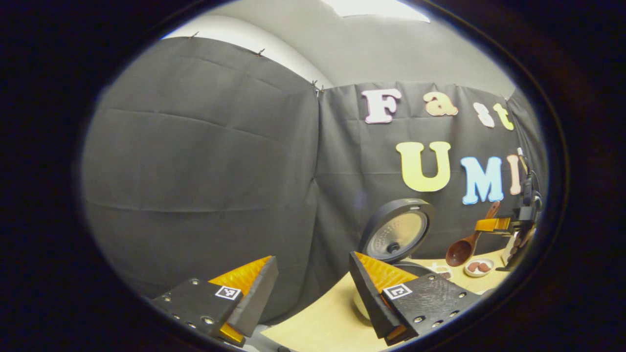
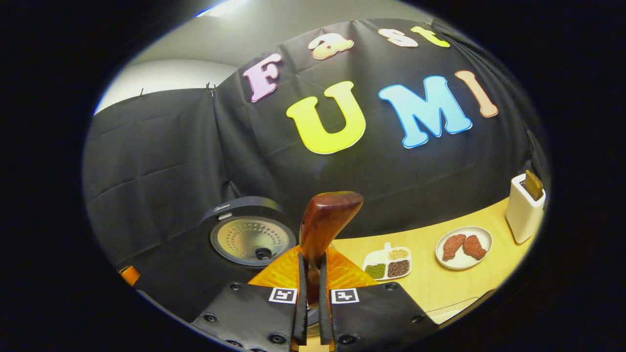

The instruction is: Close the left gripper, press the button to open the rice cooker; take a wooden spoon from the chopstick holder with the right hand, scoop a spoonful of rice and pour it into the rice cooker, then put the wooden spoon back into the chopstick holder.

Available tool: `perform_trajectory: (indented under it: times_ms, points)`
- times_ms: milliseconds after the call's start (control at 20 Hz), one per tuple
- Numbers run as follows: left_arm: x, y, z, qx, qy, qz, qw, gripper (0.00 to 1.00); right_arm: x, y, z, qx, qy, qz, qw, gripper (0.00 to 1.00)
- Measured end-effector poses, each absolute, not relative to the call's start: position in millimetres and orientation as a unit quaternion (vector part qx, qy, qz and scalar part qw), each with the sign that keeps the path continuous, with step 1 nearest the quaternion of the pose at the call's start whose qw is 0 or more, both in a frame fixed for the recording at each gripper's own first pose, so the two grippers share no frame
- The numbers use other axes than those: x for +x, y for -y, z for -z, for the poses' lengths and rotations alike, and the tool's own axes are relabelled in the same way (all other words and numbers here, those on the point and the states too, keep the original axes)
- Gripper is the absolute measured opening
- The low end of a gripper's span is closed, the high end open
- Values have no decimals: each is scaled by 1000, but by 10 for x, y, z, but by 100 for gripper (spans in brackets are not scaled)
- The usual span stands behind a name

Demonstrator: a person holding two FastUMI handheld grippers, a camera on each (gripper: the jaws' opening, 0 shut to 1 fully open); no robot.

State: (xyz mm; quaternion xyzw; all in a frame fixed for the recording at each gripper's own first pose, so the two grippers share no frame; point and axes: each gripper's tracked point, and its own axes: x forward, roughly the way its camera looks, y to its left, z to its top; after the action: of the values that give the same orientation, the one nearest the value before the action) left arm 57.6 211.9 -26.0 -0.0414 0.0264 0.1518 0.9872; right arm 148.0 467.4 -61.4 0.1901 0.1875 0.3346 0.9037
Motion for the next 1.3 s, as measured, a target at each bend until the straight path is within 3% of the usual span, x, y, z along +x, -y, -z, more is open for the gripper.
perform_trajectory:
  times_ms: [500, 1300]
  points:
    - [728, -1407, 27, -46, -9, -95, 994, 88, 1644, -3376, 495, 185, -169, -249, 936, 11]
    - [653, -431, -192, -44, 1, -23, 999, 88, 1520, -1319, 796, 175, -177, -106, 963, 11]
